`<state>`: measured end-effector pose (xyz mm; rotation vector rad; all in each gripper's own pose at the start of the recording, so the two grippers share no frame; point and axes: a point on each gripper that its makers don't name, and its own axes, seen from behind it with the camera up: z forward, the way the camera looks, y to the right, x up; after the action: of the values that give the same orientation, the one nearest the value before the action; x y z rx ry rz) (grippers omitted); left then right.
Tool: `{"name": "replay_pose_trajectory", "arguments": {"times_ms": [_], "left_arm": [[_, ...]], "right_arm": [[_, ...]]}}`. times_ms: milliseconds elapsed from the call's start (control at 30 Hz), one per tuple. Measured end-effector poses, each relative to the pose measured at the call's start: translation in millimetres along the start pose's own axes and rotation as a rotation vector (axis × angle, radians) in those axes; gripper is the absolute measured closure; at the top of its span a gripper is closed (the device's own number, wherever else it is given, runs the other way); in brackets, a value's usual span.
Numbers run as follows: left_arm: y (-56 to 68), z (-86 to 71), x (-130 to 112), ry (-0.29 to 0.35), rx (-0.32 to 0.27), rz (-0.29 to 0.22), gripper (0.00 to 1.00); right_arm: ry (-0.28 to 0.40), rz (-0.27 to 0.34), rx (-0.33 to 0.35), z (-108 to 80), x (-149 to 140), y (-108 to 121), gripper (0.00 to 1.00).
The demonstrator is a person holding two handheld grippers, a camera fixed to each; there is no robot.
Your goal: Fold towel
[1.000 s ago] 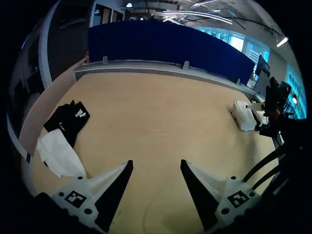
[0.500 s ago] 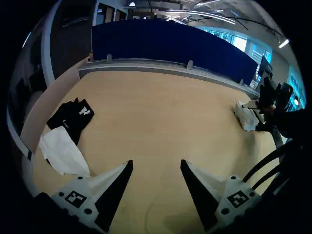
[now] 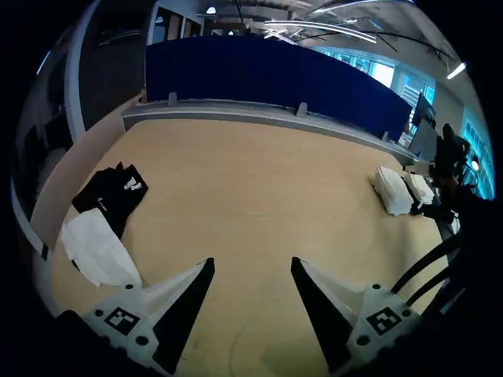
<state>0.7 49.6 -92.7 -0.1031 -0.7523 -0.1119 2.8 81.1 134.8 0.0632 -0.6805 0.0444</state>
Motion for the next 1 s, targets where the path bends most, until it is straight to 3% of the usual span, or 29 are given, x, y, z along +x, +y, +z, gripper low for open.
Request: {"name": "replay_pose_trajectory", "arguments": {"times_ms": [200,500,733,1000], "left_arm": [[1.8,-2.8,3,0.015,-0.01,0.015,0.1],[1.7,-5.4,12,0.051,-0.026,0.015,0.1],[1.6,-9.4,28,0.097,-0.038,0.011,0.1],[6.5,-16.9,58,0.19,-0.065,-0.009,0.1]], "right_arm": [[0.062,-0.023,-0.002,-34.6,9,-12,0.0],[0.212,0.0,0.006,-92.8,19,-41,0.0],[0.385,-0.003,-0.006,-148.1,30,-65,0.0],[0.515,0.022,-0.02,-195.7,35,-83,0.0]]}}
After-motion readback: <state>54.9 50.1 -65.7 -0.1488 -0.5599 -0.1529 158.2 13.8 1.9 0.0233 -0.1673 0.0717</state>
